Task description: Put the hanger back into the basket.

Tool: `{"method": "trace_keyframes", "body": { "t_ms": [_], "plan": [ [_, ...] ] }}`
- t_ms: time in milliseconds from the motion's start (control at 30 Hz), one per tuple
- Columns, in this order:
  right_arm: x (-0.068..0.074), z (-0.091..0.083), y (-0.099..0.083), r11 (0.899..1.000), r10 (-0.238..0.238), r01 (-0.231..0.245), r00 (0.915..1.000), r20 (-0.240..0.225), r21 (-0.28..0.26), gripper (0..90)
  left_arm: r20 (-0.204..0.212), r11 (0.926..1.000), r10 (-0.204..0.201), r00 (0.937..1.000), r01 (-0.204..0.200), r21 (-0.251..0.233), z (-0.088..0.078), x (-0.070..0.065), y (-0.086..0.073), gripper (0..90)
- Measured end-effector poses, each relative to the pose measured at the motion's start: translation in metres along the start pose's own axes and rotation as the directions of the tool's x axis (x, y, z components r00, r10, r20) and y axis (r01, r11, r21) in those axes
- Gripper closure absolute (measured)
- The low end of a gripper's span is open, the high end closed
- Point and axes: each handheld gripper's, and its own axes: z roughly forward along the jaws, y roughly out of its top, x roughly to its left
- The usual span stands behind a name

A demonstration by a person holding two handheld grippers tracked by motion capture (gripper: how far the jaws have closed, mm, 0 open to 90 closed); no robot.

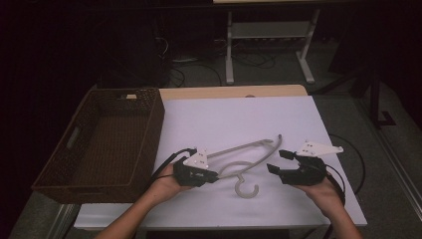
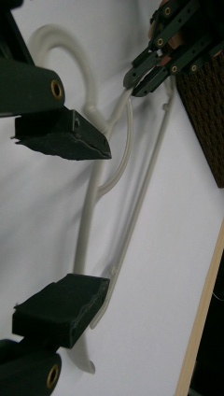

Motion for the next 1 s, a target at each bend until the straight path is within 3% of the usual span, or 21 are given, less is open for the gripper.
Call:
{"method": "trace_keyframes", "body": {
  "t_ms": [533,1000],
  "plan": [
    [-0.002,-0.004,0.001,1.000,0.001,-0.001,0.9998,0.019,-0.018,31.2,-0.041,0.9932,-0.064,0.9971,0.060,-0.100,-0.027,0.009,0.006,83.6],
    [-0.004,-0.008,0.002,0.999,0.017,-0.016,0.9993,0.034,-0.032,31.3,-0.069,0.9881,-0.055,0.9961,0.044,-0.147,-0.059,0.007,0.028,83.6]
  ]
}}
